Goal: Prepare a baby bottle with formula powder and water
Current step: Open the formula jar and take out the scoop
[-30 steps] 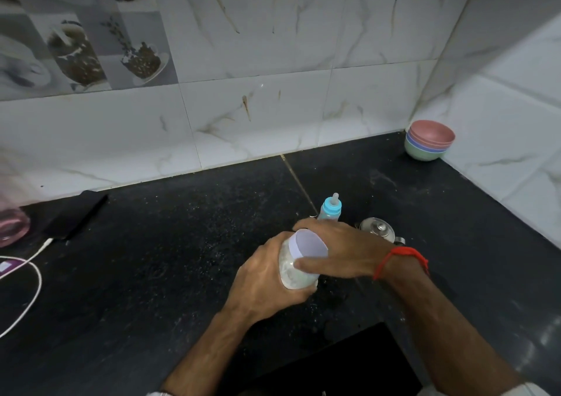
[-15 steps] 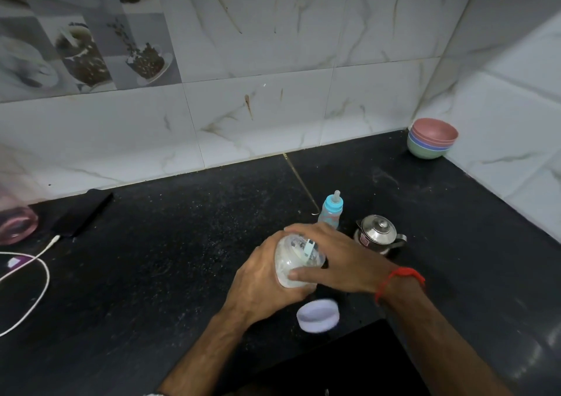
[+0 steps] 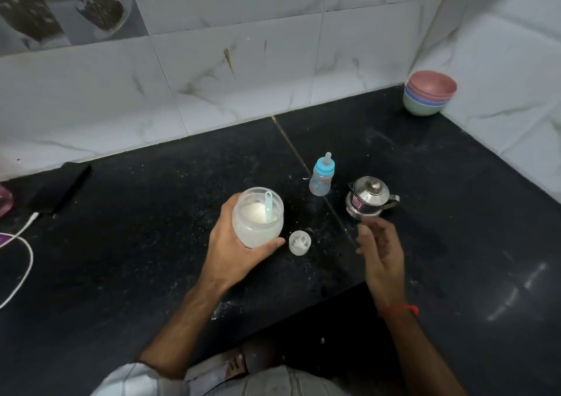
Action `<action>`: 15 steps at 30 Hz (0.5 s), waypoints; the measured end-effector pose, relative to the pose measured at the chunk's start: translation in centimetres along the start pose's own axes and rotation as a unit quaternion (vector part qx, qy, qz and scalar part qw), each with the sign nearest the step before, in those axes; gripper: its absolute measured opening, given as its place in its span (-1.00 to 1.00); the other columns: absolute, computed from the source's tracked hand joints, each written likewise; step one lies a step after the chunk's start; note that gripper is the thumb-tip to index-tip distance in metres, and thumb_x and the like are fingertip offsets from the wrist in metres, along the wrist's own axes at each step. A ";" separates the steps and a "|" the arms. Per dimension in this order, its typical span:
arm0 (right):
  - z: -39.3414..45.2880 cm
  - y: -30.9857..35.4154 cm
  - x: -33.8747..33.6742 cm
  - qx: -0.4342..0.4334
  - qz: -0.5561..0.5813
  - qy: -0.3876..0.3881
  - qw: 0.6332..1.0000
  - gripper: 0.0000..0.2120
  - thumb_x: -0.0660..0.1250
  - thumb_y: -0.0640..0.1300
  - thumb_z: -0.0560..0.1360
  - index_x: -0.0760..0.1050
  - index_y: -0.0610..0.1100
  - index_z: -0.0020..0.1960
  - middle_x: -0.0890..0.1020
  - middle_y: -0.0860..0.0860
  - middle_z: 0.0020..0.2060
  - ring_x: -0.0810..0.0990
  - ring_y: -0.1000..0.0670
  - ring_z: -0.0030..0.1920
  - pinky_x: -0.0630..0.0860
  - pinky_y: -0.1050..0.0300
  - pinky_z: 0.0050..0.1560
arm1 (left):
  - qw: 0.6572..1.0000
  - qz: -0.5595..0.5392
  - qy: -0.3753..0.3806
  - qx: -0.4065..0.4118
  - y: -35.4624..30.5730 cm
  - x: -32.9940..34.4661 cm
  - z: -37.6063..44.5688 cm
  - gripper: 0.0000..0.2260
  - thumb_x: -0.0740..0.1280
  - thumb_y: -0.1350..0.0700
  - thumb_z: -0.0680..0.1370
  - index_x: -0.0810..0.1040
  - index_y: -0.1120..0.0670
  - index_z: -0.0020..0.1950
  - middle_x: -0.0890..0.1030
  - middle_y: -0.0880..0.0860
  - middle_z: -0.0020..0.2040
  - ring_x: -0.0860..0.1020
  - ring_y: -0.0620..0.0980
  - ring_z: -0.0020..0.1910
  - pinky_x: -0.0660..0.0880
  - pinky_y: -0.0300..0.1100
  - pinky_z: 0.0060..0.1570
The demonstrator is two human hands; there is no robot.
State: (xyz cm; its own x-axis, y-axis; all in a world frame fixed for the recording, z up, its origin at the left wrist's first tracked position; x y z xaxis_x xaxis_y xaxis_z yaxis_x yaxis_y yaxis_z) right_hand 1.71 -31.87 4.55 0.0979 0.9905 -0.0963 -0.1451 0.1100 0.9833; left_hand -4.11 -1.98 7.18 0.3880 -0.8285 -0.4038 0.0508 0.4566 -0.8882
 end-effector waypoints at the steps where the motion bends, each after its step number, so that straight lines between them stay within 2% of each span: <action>1: 0.4 0.6 1.0 -0.003 -0.002 0.014 1.000 -0.83 0.37 0.06 0.60 0.58 0.11 0.18 0.68 0.11 0.03 0.64 0.05 0.01 0.60 -0.06 0.03 | 1.000 -0.001 0.008 0.002 0.1 0.4 -0.1 -0.11 0.67 -0.27 0.20 0.26 -0.45 0.41 0.51 -0.37 0.34 0.50 -0.32 0.32 0.42 -0.53 0.17; 5: 1.6 4.1 5.3 -0.049 -0.022 0.100 0.993 -0.82 0.41 -0.14 0.60 0.60 0.07 0.17 0.67 0.09 -0.01 0.64 0.07 -0.05 0.60 0.01 -0.01 | 0.999 -0.004 0.035 0.022 0.1 1.6 -0.7 -0.11 0.70 -0.21 0.22 0.30 -0.39 0.44 0.50 -0.34 0.36 0.50 -0.28 0.36 0.40 -0.52 0.21; 8: 1.7 7.4 8.5 -0.151 -0.114 0.196 0.962 -0.86 0.42 -0.15 0.60 0.66 -0.03 0.15 0.62 0.06 0.06 0.63 0.04 -0.01 0.59 0.14 -0.02 | 0.998 -0.001 0.059 0.025 0.4 2.4 -1.2 -0.07 0.72 -0.17 0.22 0.35 -0.20 0.50 0.50 -0.27 0.40 0.50 -0.20 0.40 0.43 -0.46 0.24; 10: 1.6 9.1 10.2 -0.218 -0.206 0.259 0.918 -0.87 0.42 -0.10 0.63 0.69 -0.04 0.15 0.56 0.07 0.14 0.58 0.04 0.10 0.56 0.13 0.07 | 0.997 0.001 0.077 0.024 0.7 3.0 -1.5 -0.05 0.73 -0.15 0.23 0.35 -0.13 0.52 0.50 -0.24 0.42 0.50 -0.15 0.41 0.48 -0.36 0.27; 12: 1.6 9.9 11.3 -0.255 -0.308 0.308 0.864 -0.82 0.41 -0.01 0.64 0.70 0.01 0.19 0.54 0.07 0.17 0.52 0.03 0.15 0.56 0.02 0.11 | 0.996 0.001 0.088 0.025 0.8 3.4 -1.7 -0.03 0.73 -0.15 0.23 0.34 -0.14 0.54 0.50 -0.22 0.43 0.50 -0.13 0.42 0.53 -0.25 0.30; 15: 1.9 9.7 12.6 -0.241 -0.452 0.380 0.771 -0.75 0.33 0.09 0.66 0.64 0.11 0.30 0.53 0.09 0.21 0.48 0.01 0.26 0.52 -0.03 0.24 | 0.995 0.004 0.093 0.020 0.8 3.7 -1.7 -0.03 0.73 -0.17 0.22 0.33 -0.19 0.53 0.50 -0.22 0.43 0.51 -0.14 0.42 0.56 -0.10 0.32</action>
State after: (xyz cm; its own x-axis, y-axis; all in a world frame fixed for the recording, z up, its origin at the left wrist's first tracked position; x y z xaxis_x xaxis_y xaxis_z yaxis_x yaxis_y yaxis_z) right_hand 3.39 -18.50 13.14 -0.2054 0.2342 -0.9502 -0.7219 0.6193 0.3087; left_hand -4.25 -5.22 4.56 0.2115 -0.8691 -0.4471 0.0861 0.4722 -0.8773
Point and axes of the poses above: each hand's wrist, its own z-axis towards the middle knuckle, its own x-axis out of the palm, y = z × x, the point moved 8 cm from there along z, towards the middle knuckle
